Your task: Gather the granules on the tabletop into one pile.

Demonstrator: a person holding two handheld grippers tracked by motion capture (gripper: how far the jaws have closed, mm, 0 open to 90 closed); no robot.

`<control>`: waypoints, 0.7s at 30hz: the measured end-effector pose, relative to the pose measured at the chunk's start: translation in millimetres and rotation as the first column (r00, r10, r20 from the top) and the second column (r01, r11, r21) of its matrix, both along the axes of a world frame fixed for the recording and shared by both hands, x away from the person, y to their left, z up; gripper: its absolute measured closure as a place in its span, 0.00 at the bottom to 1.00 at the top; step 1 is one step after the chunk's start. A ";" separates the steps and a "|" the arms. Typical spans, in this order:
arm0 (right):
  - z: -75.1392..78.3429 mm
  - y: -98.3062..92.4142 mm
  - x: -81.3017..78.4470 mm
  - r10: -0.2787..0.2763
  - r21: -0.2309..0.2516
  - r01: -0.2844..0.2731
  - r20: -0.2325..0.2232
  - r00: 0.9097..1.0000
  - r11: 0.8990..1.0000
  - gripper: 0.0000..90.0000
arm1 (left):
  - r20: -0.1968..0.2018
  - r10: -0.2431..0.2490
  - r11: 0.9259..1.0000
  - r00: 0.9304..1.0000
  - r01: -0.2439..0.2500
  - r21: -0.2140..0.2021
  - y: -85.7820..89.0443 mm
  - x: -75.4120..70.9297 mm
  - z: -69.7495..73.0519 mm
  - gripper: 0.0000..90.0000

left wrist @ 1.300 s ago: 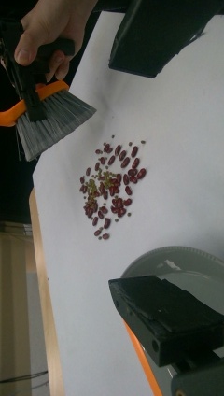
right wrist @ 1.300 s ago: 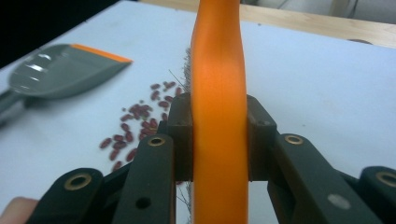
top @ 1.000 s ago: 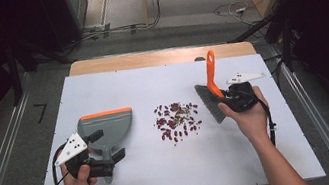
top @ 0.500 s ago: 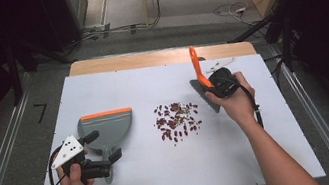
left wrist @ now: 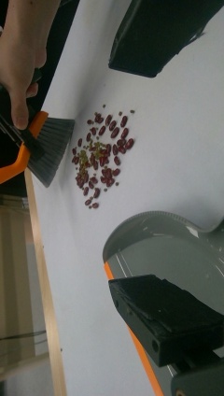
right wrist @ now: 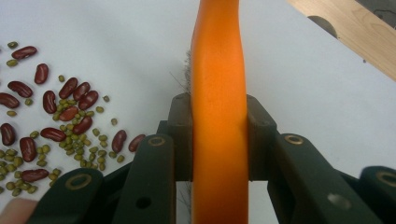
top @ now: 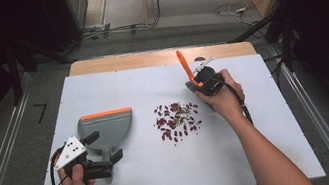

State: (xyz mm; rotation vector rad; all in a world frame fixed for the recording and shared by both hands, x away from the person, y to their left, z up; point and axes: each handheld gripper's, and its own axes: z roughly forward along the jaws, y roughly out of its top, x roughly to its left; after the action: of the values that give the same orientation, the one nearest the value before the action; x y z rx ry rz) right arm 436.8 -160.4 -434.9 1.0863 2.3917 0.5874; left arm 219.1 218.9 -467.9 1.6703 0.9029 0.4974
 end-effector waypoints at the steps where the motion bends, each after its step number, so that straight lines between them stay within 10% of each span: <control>1: -0.7 2.5 0.1 0.001 -0.006 -0.001 -0.003 1.000 1.000 0.76 | 0.000 0.006 1.000 1.000 -0.006 0.001 0.9 0.3 -0.2 0.00; 21: -9.4 37.0 -17.9 0.121 -0.069 -0.126 -0.073 0.990 0.990 0.77 | -0.007 0.011 1.000 1.000 -0.011 0.000 1.3 0.8 -0.6 0.00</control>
State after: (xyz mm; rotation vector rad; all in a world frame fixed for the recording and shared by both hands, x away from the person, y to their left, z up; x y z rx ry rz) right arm 418.8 -123.5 -444.3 0.9470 2.5336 0.5061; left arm 219.9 220.1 -468.5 1.6685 0.9176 0.4991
